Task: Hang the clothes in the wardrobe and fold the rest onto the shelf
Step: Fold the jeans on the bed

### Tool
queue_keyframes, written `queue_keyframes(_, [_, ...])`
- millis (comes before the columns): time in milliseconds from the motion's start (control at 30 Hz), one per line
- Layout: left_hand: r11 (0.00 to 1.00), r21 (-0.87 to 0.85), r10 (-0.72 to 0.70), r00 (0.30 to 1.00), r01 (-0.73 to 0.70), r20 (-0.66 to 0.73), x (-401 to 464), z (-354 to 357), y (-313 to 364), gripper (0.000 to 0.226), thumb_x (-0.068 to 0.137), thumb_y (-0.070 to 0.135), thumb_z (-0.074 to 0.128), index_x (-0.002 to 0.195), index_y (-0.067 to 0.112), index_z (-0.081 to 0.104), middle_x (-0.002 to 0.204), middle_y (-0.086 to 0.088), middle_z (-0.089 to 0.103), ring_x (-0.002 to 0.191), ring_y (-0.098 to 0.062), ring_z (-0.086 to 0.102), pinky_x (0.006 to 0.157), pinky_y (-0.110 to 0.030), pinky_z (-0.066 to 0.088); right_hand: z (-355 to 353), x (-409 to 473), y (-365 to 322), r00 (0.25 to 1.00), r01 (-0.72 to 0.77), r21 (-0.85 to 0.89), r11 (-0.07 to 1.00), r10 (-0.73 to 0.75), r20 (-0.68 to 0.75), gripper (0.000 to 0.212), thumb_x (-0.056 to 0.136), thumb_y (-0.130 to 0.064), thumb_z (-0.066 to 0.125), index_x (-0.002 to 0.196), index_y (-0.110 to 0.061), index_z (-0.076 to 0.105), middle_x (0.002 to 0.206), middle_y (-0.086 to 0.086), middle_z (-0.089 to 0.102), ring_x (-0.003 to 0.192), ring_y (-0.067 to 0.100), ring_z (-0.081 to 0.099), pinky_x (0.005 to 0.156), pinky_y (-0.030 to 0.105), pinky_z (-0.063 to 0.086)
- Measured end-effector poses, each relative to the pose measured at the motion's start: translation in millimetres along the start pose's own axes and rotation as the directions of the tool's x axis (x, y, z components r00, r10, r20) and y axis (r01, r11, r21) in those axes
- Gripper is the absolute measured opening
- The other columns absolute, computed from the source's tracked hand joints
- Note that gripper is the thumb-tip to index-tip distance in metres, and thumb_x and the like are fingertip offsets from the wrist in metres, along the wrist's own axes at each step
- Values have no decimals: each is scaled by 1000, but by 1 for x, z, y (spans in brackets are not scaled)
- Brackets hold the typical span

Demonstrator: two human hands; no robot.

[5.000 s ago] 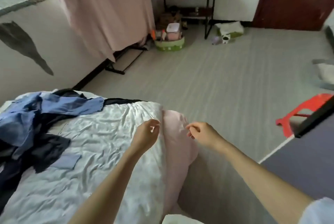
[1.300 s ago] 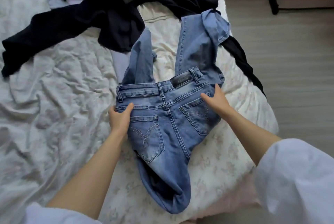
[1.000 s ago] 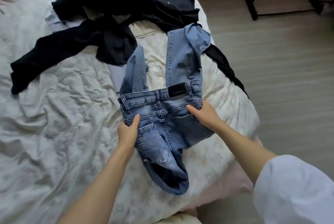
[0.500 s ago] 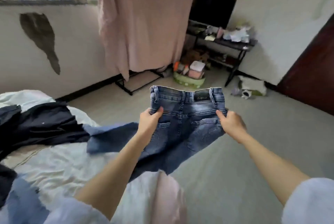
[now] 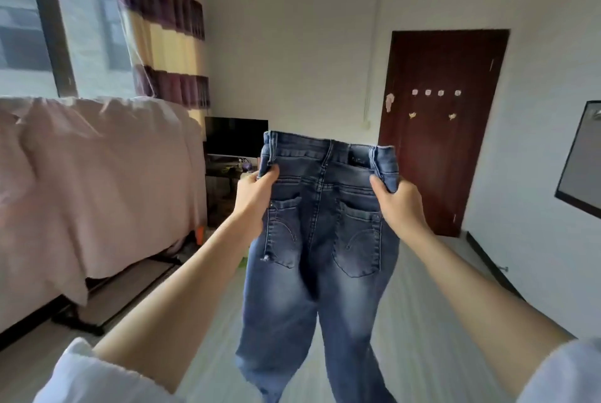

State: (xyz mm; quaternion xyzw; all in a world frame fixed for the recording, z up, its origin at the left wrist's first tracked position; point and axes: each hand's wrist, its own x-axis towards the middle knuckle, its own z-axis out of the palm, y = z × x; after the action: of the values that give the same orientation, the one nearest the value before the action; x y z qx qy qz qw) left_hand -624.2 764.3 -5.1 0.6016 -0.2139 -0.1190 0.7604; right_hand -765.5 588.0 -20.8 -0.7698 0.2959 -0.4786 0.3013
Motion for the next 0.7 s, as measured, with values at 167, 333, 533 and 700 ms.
queue_keyframes(167, [983,-75,-167,986,168,27,-8,4,-25,10,93,13,55,97,8,64,93,-13,68,82,-28,66,84,-45,54,9,-7,10,997,-73,-18,997,74,22,42,94,-31,52,56,-18,38,57,-2,46,68,25,48,64,31,32])
queue_keyframes(333, [966,-139,-196,966,220,165,-26,14,-34,26,91,-7,46,95,13,61,87,-5,68,77,-21,65,75,-39,55,21,-24,-2,995,-36,112,993,24,100,44,95,-23,50,55,-19,34,51,-5,37,49,10,36,52,32,27])
queue_keyframes(533, [970,-133,-149,928,204,341,-58,30,-46,23,95,2,47,100,17,63,95,-5,68,82,-18,65,70,-34,57,35,-61,-1,970,33,266,964,-95,223,15,94,-13,54,85,-4,62,66,0,58,60,8,49,54,21,36])
queue_keyframes(700, [953,-99,-177,789,288,589,-83,27,-65,60,96,-2,41,145,31,32,132,15,52,112,-11,58,79,-34,51,24,-78,9,916,-138,374,917,-25,400,22,96,-19,50,81,-15,66,78,-4,68,74,7,62,68,15,48])
